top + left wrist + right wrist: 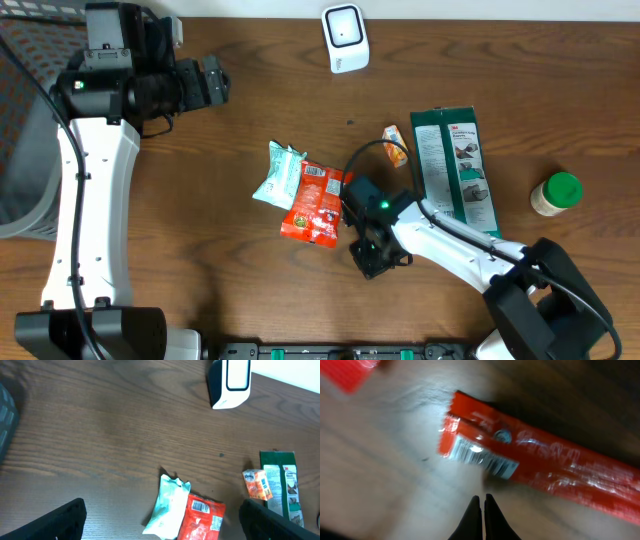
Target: Scan the item barcode
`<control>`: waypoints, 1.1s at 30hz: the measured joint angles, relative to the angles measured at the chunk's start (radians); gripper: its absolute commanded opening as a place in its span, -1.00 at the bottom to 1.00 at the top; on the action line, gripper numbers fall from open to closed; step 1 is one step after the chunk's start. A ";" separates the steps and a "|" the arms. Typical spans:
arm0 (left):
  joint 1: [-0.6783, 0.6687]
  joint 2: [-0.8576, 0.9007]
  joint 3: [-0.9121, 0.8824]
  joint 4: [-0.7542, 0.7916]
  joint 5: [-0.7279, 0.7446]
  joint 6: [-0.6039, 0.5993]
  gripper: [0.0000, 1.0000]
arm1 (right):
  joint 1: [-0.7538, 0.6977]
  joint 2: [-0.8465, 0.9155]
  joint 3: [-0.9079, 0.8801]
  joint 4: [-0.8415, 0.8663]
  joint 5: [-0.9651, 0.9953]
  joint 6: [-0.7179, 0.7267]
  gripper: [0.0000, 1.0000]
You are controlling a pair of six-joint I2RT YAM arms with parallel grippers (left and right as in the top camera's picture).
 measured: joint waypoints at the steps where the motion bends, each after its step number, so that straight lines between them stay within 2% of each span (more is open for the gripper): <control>1: 0.000 0.000 0.000 0.000 0.000 0.000 0.95 | 0.000 0.000 -0.012 0.014 0.005 -0.002 -0.98; 5: 0.000 0.000 0.000 0.000 0.000 0.000 0.95 | 0.000 -0.006 -0.033 0.087 0.070 -0.022 -0.98; 10: 0.000 0.000 0.000 0.000 0.000 0.000 0.95 | 0.000 -0.006 -0.038 0.283 0.169 -0.034 -0.97; 13: 0.000 0.000 0.000 0.000 0.000 0.000 0.95 | 0.000 -0.006 -0.038 0.382 0.197 -0.042 -0.84; 15: 0.000 0.000 0.000 0.000 0.000 0.000 0.95 | 0.000 -0.006 -0.039 0.434 0.212 -0.045 -0.88; 18: 0.000 0.000 0.000 0.000 0.000 0.000 0.95 | 0.000 -0.007 -0.037 0.457 0.222 -0.043 -0.75; 20: 0.000 0.000 0.000 0.000 0.000 0.000 0.95 | 0.000 -0.010 -0.022 0.396 0.219 -0.039 -0.69; 23: 0.000 0.000 0.000 0.000 0.000 0.000 0.95 | -0.001 -0.050 0.032 0.227 0.218 -0.035 -0.26; 24: 0.000 0.000 0.000 -0.001 0.000 0.000 0.95 | -0.001 -0.072 0.060 0.161 0.218 -0.037 -0.22; 25: 0.000 0.000 0.000 0.002 0.000 0.000 0.95 | -0.003 -0.111 0.087 0.090 0.218 -0.043 -0.27; 27: 0.000 0.000 0.000 0.000 0.000 0.000 0.95 | -0.008 -0.190 0.124 -0.006 0.217 -0.061 -0.62; 28: 0.000 0.000 0.000 0.000 0.000 0.000 0.95 | -0.012 -0.234 0.136 -0.045 0.217 -0.071 -0.73; 31: 0.000 0.000 0.000 0.000 0.000 0.000 0.95 | -0.029 -0.307 0.132 -0.124 0.220 -0.096 -0.67; 33: 0.000 0.000 0.000 0.000 0.000 0.000 0.95 | -0.044 -0.304 0.094 -0.110 0.220 -0.115 -0.64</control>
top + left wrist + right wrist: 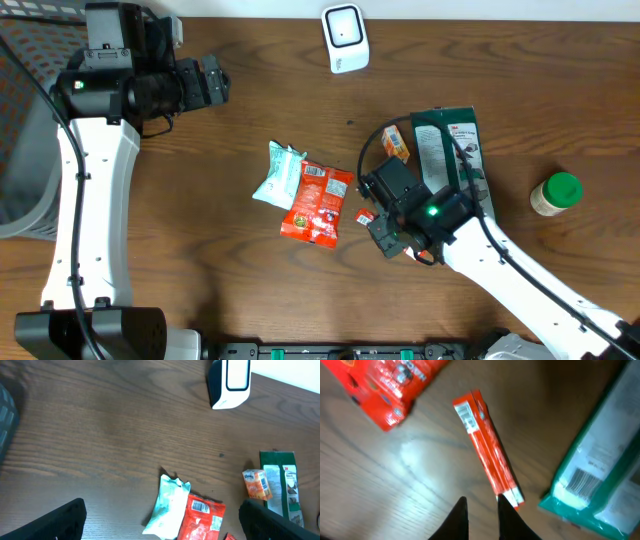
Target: Scan the item barcode
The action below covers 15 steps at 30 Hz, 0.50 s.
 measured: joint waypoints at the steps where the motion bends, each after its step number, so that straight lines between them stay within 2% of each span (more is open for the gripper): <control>1: 0.000 0.000 0.000 0.000 0.000 0.000 0.95 | -0.006 0.007 -0.032 0.021 0.000 -0.008 -0.64; 7: 0.000 0.000 0.000 0.000 0.000 0.000 0.95 | -0.037 0.043 -0.238 0.166 0.004 -0.118 -0.40; 15: 0.000 0.000 0.000 0.000 0.000 0.000 0.95 | -0.039 0.047 -0.360 0.297 0.066 -0.195 -0.35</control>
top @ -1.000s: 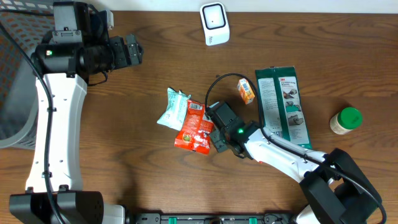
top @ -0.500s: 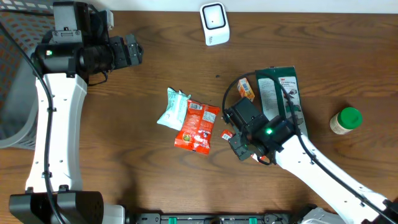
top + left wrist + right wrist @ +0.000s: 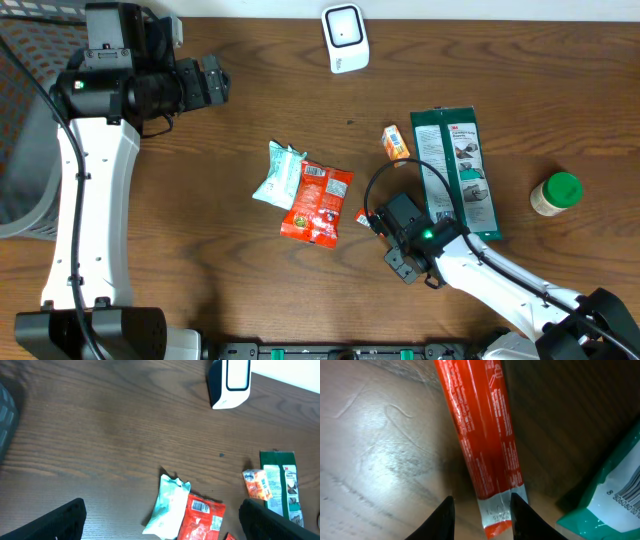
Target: Scan the item barcode
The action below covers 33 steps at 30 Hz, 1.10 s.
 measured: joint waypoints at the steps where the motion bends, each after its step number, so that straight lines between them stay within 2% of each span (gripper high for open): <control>1: 0.000 0.000 0.000 0.000 0.000 0.000 0.95 | 0.000 0.000 -0.008 0.011 0.005 -0.003 -0.37; 6: 0.000 0.000 0.000 0.000 0.000 0.000 0.95 | 0.000 -0.006 -0.035 0.063 0.019 -0.026 -0.23; 12: 0.000 0.000 0.000 0.000 0.000 0.000 0.95 | 0.000 -0.011 -0.044 0.104 0.029 -0.036 -0.42; 21: 0.000 0.000 0.000 0.000 0.000 0.000 0.95 | 0.000 -0.023 -0.063 0.129 0.017 -0.039 -0.42; 23: 0.000 0.000 0.000 0.000 0.000 0.000 0.95 | 0.000 -0.032 -0.074 0.141 0.010 -0.039 -0.57; 25: 0.000 0.000 0.000 0.000 0.000 0.000 0.95 | -0.001 -0.036 -0.082 0.152 -0.008 -0.042 -0.91; 26: 0.000 0.000 0.000 0.000 0.000 0.000 0.95 | -0.002 -0.037 -0.084 0.156 -0.024 -0.042 -0.98; 33: 0.000 0.000 0.000 0.000 0.000 0.000 0.95 | -0.003 -0.039 -0.079 0.143 -0.053 -0.029 -0.98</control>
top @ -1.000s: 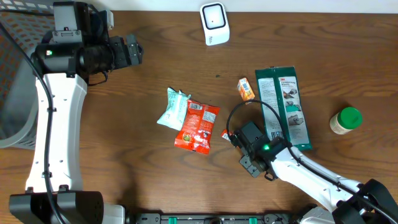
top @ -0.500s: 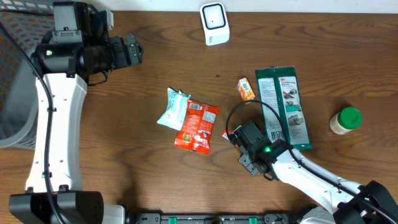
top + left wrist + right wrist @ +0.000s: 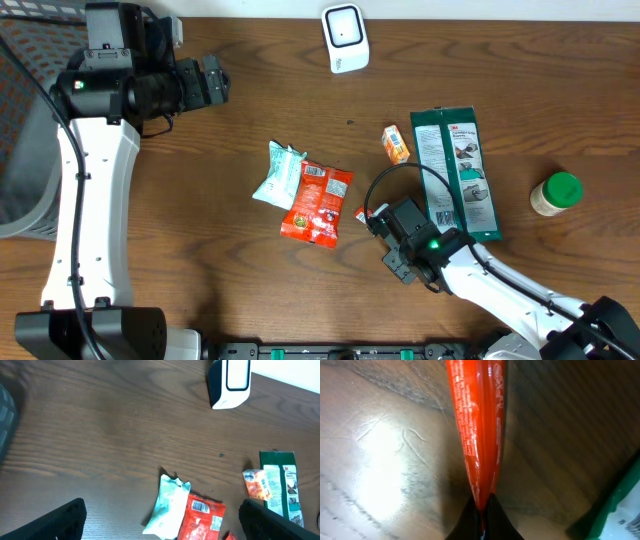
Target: Scan the item barcode
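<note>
A thin red stick pack lies on the wooden table, running away from the camera in the right wrist view. My right gripper is shut on its near end. From overhead only the pack's tip shows in front of the right gripper; its barcode is hidden. The white scanner stands at the table's far edge, also seen as the scanner. My left gripper hangs open high at the upper left, holding nothing.
A red snack bag and a pale green pack lie left of the stick. A small orange packet, a green box and a green-capped bottle sit to the right. A grey bin edge is far left.
My right gripper stood open with its fingers on either side of the stick pack's near end; now it is shut on that end. The left arm has not moved.
My right gripper was first shut, low by the stick's barcode end. Then it was higher, slightly open, looking down on the whole stick. Then it stood open astride the opposite end, and now it pinches that end. The left arm stayed still throughout.
</note>
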`<control>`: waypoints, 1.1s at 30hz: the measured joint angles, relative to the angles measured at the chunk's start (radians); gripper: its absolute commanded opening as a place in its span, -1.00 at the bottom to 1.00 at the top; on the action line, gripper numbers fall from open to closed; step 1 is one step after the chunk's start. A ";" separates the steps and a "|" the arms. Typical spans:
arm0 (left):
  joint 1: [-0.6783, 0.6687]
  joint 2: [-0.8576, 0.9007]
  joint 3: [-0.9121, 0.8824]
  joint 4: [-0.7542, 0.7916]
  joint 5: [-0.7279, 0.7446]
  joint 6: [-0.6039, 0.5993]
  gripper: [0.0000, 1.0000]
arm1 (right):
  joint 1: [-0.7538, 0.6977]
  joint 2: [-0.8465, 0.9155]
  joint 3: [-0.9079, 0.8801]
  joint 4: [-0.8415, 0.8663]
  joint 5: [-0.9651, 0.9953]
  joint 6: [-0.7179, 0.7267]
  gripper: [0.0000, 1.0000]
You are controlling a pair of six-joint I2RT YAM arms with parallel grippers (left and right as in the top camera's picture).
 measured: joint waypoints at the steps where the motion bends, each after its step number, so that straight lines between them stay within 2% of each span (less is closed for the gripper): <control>1: 0.000 0.000 0.000 0.000 0.000 0.000 0.95 | -0.001 0.000 0.006 -0.014 -0.016 0.013 -0.98; 8: 0.000 0.000 0.000 0.000 0.000 0.000 0.95 | -0.003 -0.061 0.087 -0.114 -0.216 0.160 -0.98; 14: 0.000 0.000 0.000 0.000 0.000 0.000 0.95 | -0.020 -0.179 0.142 -0.052 -0.338 0.282 -0.98; 22: 0.000 0.000 0.000 0.000 0.000 0.000 0.95 | -0.141 -0.187 0.265 -0.026 -0.566 0.407 -0.98; 27: 0.000 0.000 0.000 0.000 0.000 0.000 0.95 | -0.199 -0.125 0.497 -0.104 -0.657 0.475 -0.98; 33: 0.000 0.000 0.000 0.000 0.000 0.000 0.95 | -0.246 0.068 0.825 -0.282 -0.715 0.498 -0.98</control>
